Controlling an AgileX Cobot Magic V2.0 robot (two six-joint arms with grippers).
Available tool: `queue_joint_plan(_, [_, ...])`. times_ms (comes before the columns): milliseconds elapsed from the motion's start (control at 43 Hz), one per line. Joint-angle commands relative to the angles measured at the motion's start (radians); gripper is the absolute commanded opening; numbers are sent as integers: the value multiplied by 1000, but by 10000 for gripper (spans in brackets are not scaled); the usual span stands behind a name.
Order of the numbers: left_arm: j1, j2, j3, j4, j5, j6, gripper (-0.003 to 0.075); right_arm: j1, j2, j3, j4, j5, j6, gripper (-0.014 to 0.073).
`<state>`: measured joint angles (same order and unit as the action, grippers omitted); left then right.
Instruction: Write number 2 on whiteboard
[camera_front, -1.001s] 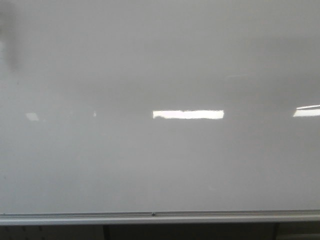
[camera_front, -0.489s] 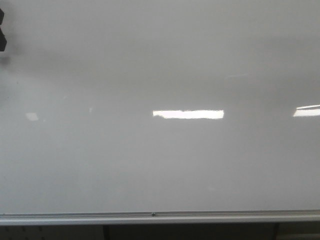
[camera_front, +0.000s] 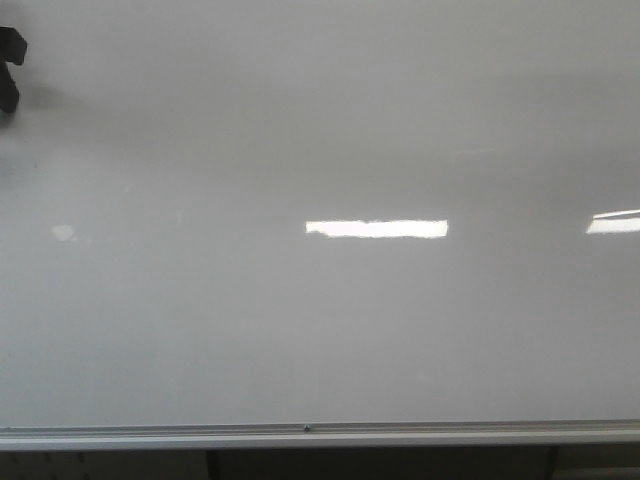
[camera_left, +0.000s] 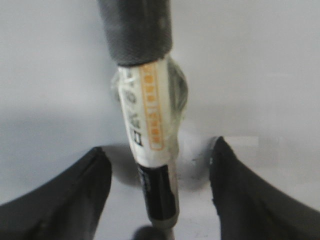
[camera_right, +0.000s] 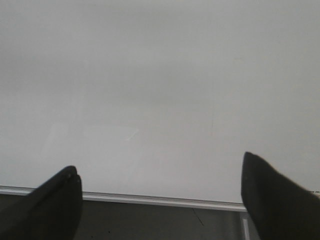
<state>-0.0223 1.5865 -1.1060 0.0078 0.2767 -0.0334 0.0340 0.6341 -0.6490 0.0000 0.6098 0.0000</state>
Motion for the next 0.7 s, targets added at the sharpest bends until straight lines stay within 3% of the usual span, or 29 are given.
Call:
queue_joint_plan(0, [-4,-37,-34,-8,-68,-3,254,-5,5,-29,-11,-68,0,661])
queue_joint_plan(186, [-4,-37,-34,-8,-63,-3,87,-5,5,-29,-11,-70,0,661])
queue_joint_plan(372, [-4,-46,-34,-8,-24,-3,-11,-5,5,-29,-11,-86,0,661])
queue_joint_plan(582, [-4,-118,-34,-8,107,-1,-20,-5,5,-29,-11,-66,0,661])
queue_joint_plan(675, [-7,-160,-53,-8,226,33,-20,-5,5,-41,-11,-36,0,661])
